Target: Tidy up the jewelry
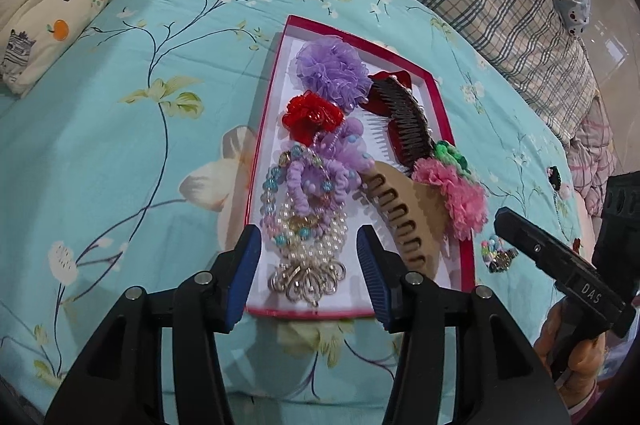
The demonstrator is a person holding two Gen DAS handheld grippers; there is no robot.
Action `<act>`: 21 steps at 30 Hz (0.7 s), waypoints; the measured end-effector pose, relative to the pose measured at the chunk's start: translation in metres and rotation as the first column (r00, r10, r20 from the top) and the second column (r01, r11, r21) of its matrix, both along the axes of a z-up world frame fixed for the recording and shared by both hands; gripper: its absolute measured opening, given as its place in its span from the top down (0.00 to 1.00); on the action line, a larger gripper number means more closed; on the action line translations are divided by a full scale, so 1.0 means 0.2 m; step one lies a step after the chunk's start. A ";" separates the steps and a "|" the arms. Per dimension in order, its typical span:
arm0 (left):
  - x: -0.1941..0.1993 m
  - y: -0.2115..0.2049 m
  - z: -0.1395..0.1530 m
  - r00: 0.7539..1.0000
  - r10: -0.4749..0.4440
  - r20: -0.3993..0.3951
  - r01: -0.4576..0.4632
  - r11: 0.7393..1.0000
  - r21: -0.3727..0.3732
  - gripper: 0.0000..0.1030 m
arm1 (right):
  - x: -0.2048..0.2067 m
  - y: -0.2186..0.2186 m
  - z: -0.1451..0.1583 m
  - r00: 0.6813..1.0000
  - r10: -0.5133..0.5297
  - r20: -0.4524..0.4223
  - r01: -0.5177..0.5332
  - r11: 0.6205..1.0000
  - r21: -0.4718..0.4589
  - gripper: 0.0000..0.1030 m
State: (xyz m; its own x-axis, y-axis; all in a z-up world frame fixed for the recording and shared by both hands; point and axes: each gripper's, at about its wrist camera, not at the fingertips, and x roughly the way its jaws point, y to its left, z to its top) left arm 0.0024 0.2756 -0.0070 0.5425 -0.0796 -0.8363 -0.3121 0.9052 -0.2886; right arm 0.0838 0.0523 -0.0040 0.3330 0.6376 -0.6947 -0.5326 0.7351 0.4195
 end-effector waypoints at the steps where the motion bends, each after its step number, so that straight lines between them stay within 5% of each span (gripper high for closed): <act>1: -0.01 -0.01 0.01 1.000 -0.001 -0.001 0.001 1.000 0.006 0.48 | -0.02 0.00 0.00 1.000 0.003 0.001 -0.003 1.000 -0.003 0.47; 9: -0.09 -0.07 0.07 1.000 -0.006 -0.003 0.006 0.997 0.074 0.29 | -0.15 -0.04 0.02 0.999 0.017 0.038 -0.015 0.998 -0.056 0.36; 21: -0.23 -0.15 0.07 0.997 0.016 -0.078 0.001 0.978 0.208 0.19 | -0.33 -0.09 0.01 0.997 0.047 0.066 -0.039 0.992 -0.119 0.27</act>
